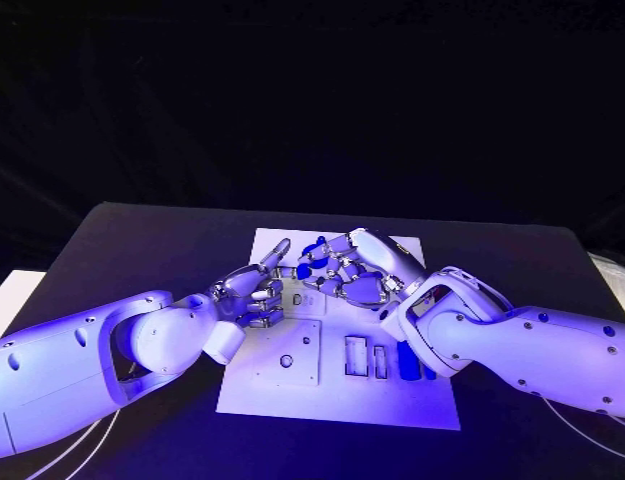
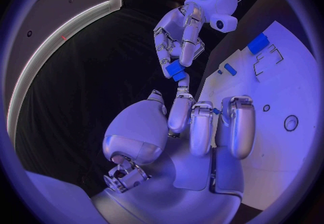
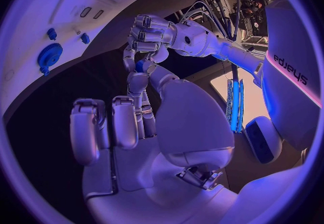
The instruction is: Assemble the parts on the task board
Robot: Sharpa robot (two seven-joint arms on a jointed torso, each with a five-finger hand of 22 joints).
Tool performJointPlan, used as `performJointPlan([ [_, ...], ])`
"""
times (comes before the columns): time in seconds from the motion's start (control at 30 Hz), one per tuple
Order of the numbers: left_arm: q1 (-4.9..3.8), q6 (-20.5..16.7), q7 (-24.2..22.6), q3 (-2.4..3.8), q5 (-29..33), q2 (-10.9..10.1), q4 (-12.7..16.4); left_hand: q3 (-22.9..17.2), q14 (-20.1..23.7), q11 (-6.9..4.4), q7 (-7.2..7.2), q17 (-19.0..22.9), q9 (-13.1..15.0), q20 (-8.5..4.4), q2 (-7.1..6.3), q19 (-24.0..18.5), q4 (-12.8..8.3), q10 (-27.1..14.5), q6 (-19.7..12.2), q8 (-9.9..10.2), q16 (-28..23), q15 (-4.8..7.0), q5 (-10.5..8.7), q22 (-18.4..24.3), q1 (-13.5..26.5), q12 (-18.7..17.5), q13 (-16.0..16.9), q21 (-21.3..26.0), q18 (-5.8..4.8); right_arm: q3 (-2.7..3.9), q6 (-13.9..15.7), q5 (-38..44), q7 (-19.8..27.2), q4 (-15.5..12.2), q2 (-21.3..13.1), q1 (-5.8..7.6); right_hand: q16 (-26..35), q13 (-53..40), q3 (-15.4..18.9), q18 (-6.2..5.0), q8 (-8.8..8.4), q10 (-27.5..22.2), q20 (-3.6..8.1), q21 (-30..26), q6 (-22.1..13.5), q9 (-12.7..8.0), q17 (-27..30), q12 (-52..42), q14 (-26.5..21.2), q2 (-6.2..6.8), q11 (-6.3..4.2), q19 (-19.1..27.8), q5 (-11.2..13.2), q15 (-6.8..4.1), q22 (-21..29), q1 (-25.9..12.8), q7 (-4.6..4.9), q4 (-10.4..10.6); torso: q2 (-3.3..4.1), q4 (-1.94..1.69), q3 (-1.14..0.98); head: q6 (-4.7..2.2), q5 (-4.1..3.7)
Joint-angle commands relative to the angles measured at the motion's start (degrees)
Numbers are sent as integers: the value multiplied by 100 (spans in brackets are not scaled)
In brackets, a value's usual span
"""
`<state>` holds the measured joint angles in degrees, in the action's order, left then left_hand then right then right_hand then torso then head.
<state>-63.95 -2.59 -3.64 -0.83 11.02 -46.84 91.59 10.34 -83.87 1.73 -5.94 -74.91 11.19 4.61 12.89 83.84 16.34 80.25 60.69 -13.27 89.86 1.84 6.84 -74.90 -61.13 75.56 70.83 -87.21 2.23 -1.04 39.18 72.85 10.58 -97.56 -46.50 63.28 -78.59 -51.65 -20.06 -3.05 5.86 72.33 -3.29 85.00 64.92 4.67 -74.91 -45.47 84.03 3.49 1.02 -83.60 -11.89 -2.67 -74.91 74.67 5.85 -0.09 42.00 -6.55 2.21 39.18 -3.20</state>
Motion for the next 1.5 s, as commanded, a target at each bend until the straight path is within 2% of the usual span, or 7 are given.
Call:
performJointPlan([
  [0.03, -10, 79, -85, 12, -12, 2, 17, 20, -613, -37, 17, -1509, 6, -43, 14, 366, -24, 13, 13, -29, 14, 34, 9, -1002, -33, -34, -7, -29, -104, -6, -3, 38, -96, 17, -13, -14, 31, 3, -15, 82, 25, -49, -15, 9, 35, 7, -152, 38, 329, -32, -1, -16, -10, -27, -602, -13, 0, 10, 1, -1, 0, -1, 0],
  [0.57, -11, -31, -37, 12, -66, -2, 6, 25, -613, -38, 15, -1509, 56, -51, 10, 369, -41, 0, -23, -27, 14, 38, 9, -1010, -79, -59, -31, -32, -106, -6, 99, -52, -5, -35, -21, -23, 33, -1, -7, 81, 24, -45, -17, 7, 36, 7, -150, 38, 328, -33, 2, -13, -6, -24, -599, -33, 2, 22, 1, 0, 0, -1, -2],
  [0.67, -11, -127, -4, 12, -99, -2, 3, 42, -613, -17, -15, -1509, 96, -48, 3, 361, -44, -29, -136, 19, 14, 27, 9, -996, -111, -102, -76, -25, -103, -6, 115, -75, 7, -47, -23, -26, 33, -1, -7, 81, 24, -45, -17, 7, 36, 7, -150, 38, 328, -33, 2, -13, -6, -24, -599, -33, 2, 22, 2, -5, -1, 4, -2],
  [0.83, -11, -275, 57, 12, -162, -5, -14, 90, -613, 96, -150, -1509, 94, 18, -14, 343, -42, -102, -515, 218, 14, -61, 8, -966, -160, -197, -183, -9, -97, -6, 110, -118, 7, -58, -21, -30, 33, -1, -7, 81, 24, -45, -17, 7, 36, 7, -150, 38, 328, -33, 2, -13, -6, -24, -599, -33, 2, 22, 1, -4, 0, 6, -8],
  [1.03, -13, -368, 63, 12, -212, -25, -63, 109, -613, 132, -189, -1509, 94, 53, -18, 337, -42, -129, -600, 265, 14, -95, 6, -955, -176, -230, -223, -3, -94, -6, 51, -139, -25, -40, -22, -31, 37, -1, -3, 80, 22, -45, -19, 5, 35, 6, -147, 42, 328, -33, 3, -10, -2, -22, -595, -44, 3, 28, -1, -3, 0, 6, -7],
  [1.2, -17, -414, -20, 14, -239, -89, -162, 112, -613, 141, -197, -1509, 97, 63, -24, 328, -54, -137, -613, 272, 14, -104, 7, -937, -194, -240, -234, 6, -90, -6, -51, -139, -89, 30, -22, -31, 39, 4, 3, 80, 21, -48, -20, 4, 33, 6, -145, 51, 327, -28, 4, -8, 4, -21, -593, -52, 4, 31, 2, 3, 8, 13, -14],
  [1.5, -72, -473, -261, 92, -256, -317, -278, 109, -613, 156, -210, -1509, 113, 87, -42, 315, -112, -163, -626, 279, 14, -123, 15, -915, -270, -268, -269, 18, -84, -7, -328, 29, -376, 253, 46, -30, 51, -2, 9, 78, 20, -46, -21, -1, 33, 5, -132, 47, 324, -25, 4, -3, 17, -20, -585, -60, 4, 34, -2, -4, 12, 28, -36],
])
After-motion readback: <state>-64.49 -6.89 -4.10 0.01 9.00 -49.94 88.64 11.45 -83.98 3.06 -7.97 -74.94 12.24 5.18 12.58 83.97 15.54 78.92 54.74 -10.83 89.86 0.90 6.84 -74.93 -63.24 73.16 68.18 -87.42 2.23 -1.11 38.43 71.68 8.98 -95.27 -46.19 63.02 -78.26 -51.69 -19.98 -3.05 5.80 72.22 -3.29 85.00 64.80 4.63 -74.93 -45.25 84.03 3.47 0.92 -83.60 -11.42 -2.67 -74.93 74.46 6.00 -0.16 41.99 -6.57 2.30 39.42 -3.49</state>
